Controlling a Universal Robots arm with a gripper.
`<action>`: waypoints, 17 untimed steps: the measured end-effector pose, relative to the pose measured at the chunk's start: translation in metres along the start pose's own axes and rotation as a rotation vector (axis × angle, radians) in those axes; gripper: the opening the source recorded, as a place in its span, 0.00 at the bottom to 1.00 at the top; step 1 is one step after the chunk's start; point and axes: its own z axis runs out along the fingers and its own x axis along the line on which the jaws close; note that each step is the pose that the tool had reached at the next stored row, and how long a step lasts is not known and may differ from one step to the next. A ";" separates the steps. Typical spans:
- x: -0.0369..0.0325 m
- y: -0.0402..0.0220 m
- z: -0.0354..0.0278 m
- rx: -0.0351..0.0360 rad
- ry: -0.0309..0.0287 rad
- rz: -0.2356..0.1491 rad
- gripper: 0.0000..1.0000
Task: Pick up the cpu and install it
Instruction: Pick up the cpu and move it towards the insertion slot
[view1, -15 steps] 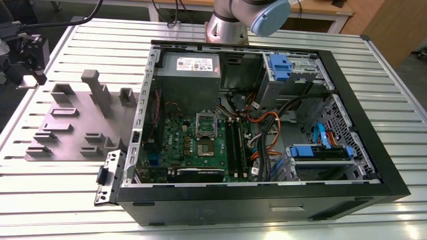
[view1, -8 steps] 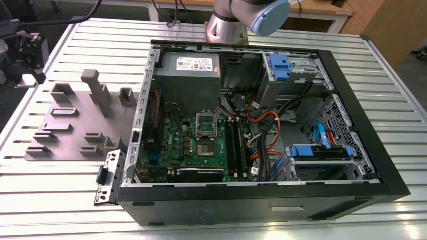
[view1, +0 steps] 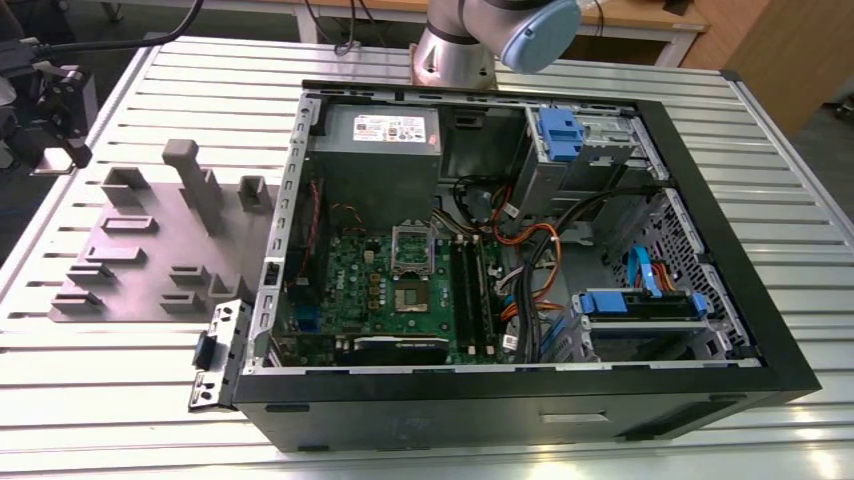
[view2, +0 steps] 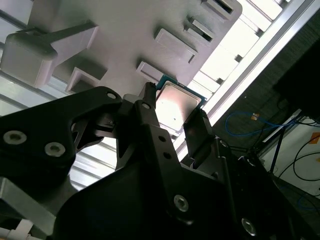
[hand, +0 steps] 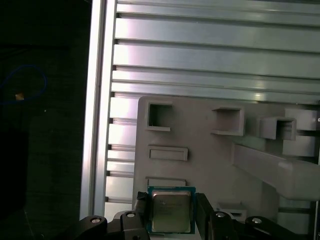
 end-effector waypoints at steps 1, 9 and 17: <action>-0.0003 0.0000 0.0000 0.0000 0.0000 0.000 0.47; -0.0051 -0.0002 0.0001 0.0000 -0.0001 0.000 0.47; -0.0054 -0.0002 -0.0001 -0.0001 -0.0001 0.000 0.47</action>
